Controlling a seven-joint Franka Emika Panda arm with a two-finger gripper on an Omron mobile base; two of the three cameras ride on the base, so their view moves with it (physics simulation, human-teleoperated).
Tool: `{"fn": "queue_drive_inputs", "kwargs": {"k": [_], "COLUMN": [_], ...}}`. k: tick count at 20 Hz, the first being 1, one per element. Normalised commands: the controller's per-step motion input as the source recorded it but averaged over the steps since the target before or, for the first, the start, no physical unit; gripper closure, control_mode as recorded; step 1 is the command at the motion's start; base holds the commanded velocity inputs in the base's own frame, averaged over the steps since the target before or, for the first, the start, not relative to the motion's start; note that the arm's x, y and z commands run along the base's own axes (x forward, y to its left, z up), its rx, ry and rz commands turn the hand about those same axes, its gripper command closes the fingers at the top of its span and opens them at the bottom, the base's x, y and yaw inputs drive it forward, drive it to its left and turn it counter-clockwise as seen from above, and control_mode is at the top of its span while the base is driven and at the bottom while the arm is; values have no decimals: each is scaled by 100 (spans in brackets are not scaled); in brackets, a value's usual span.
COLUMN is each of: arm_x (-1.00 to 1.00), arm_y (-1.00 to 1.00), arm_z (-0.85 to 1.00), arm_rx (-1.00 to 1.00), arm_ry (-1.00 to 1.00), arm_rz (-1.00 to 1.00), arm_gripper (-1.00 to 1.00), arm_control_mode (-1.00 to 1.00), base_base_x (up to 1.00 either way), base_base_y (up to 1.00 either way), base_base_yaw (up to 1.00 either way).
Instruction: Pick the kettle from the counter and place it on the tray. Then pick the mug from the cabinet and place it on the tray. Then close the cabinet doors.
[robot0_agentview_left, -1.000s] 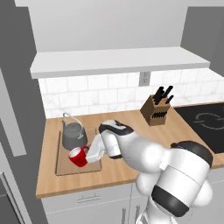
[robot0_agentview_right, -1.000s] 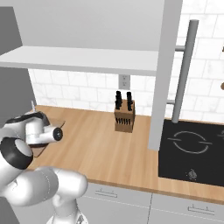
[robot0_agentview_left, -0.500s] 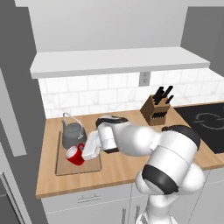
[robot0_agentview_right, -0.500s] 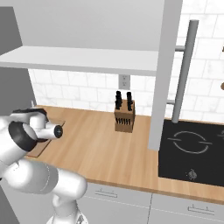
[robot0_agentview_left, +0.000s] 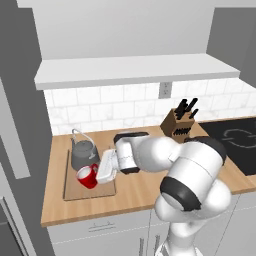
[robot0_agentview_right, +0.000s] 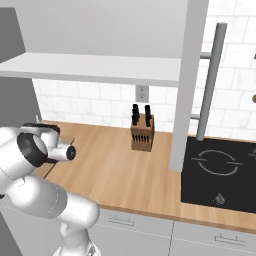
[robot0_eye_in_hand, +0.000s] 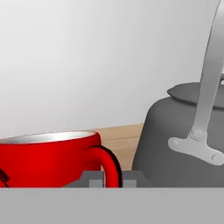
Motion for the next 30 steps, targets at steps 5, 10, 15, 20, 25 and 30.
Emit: {"fn": "queue_drive_inputs", "kwargs": {"k": [5, 10, 15, 20, 25, 30], "arm_x": [-25, -20, -12, -8, -7, -5], "arm_y": [-32, -10, -20, -30, -35, -22], "arm_z": [-20, -14, -9, -12, -6, -4], "arm_rx": [0, -5, -5, -3, -3, -4], "arm_ry": [0, 0, 0, 0, 0, 0], "arm_rz": [0, 0, 0, 0, 3, 4], "arm_gripper": [100, -100, -100, -100, -100, -100], "arm_control_mode": [-100, -100, -100, -100, -100, -100], "base_base_x": [0, 0, 0, 0, 0, 0], "base_base_y": [0, 0, 0, 0, 0, 0], "base_base_yaw": [0, 0, 0, 0, 0, 0]}}
